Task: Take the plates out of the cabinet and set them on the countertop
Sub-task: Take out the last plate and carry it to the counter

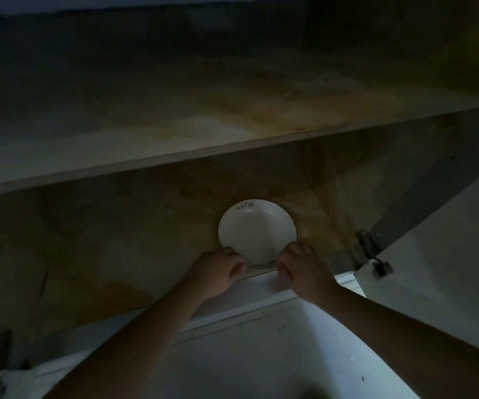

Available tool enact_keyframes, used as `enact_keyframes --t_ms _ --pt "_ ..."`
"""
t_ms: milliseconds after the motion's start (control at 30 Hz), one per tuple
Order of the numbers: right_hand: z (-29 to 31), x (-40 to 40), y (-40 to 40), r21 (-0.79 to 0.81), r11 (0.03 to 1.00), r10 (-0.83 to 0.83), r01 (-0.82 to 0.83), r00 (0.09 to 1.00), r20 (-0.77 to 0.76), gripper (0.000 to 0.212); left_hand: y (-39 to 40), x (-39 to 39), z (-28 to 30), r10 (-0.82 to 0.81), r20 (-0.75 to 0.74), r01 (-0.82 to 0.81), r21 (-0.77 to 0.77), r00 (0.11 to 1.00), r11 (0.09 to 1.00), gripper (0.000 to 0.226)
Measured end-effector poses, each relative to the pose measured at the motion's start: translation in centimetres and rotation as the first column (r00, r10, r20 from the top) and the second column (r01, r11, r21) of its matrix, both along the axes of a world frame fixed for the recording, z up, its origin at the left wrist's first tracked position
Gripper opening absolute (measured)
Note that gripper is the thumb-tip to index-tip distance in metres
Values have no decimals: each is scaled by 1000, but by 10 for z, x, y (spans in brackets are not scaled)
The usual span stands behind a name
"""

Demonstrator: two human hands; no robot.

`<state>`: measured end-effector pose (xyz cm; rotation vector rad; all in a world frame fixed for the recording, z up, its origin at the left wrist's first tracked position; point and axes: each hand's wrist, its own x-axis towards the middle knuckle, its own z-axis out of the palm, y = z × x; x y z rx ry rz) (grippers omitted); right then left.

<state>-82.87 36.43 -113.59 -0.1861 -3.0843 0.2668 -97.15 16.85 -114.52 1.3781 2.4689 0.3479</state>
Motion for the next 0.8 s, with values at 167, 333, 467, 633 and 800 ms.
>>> enact_keyframes --t_ms 167,333,467,633,800 --pt "7 -20 22 -645 590 -468 486 856 217 40 9 -8 11 433 719 -744 175 544 645 32" --pt "15 -37 41 -867 57 -523 495 754 397 73 14 -11 9 294 956 -943 -89 10 321 37" --pt "10 -42 43 -918 29 -409 396 843 350 43 16 -11 3 85 986 -915 -164 -142 368 69" --pt "7 -44 47 -885 -200 -371 421 803 466 43 9 -20 -1 -35 956 -901 -264 -293 345 84" --pt "0 -42 56 -805 -349 -386 479 709 589 46 1 -29 -3 26 948 -856 -297 -317 423 90"
